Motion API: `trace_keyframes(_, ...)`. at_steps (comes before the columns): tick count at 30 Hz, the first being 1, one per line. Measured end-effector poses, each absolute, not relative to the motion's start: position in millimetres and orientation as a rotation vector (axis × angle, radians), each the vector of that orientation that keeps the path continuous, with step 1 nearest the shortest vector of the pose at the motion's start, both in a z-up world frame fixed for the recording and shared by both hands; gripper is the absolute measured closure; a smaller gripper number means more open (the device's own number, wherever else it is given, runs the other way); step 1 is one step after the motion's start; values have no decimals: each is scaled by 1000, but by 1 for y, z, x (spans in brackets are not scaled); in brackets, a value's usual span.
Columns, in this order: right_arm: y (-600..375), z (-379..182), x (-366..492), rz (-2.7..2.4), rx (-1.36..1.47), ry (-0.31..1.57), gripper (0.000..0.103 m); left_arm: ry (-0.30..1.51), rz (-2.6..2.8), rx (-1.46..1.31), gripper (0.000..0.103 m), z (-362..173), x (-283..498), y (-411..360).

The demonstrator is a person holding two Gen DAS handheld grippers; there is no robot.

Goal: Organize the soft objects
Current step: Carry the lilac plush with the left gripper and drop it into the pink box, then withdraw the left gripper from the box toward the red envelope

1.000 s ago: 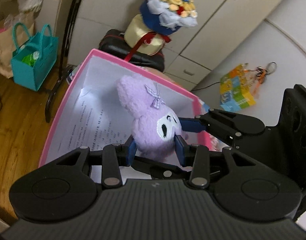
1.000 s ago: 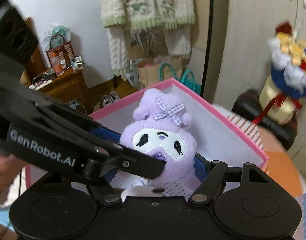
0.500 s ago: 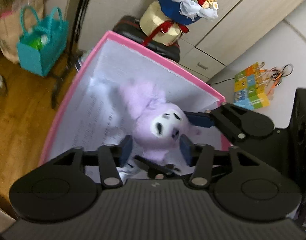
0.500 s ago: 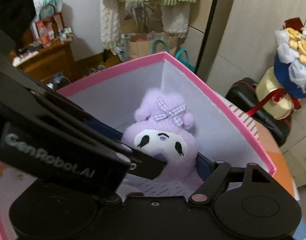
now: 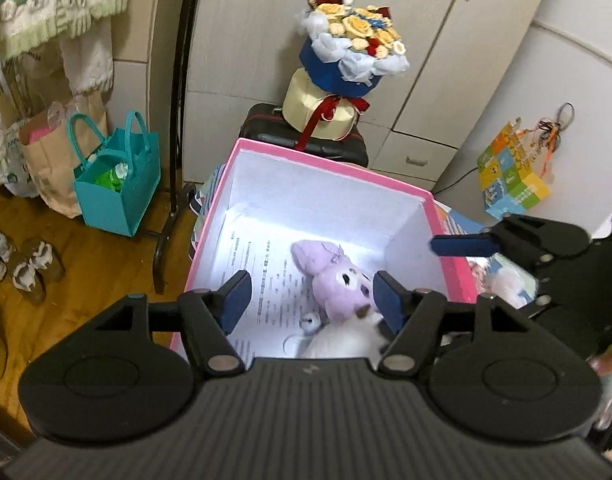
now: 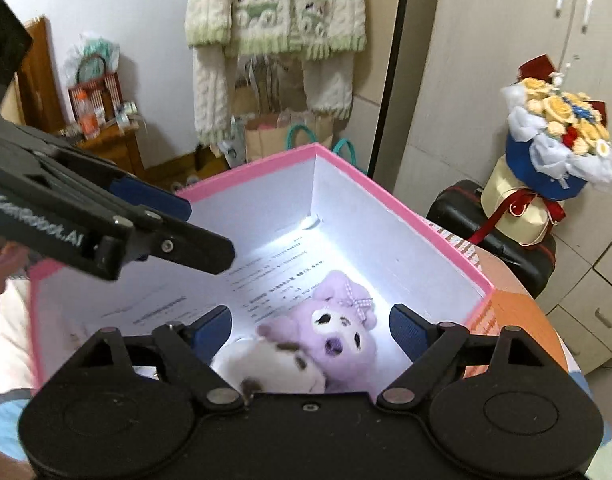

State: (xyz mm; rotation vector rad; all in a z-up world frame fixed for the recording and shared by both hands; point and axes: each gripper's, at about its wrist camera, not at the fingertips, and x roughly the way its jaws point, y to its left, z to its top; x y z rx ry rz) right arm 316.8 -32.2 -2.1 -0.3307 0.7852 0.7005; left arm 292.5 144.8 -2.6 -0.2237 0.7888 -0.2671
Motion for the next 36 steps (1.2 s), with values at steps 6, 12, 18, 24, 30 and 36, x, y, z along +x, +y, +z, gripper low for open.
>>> trace_keyframes(6,-66,25,274,668,-264,711,14,732,-342,-157,37,23,252,137)
trace_keyframes(12,-97,48,232,622,-233,665,14,667,-441,-107,37,47,209,124)
trace_keyframes(18,-125,63,190,556,-246,630,14,609,-524,-50,37,63,164,110)
trace_keyframes(24,-153,65,151,484,-260,610,14,598,-576,-4,37,61,136,89)
trace_keyframes(30,-176,50,123,444,-266,635,14,620,-636,24,36,49,115,62)
trace_keyframes(36,-193,36,106,441,-273,656,14,668,-687,32,36,30,107,31)
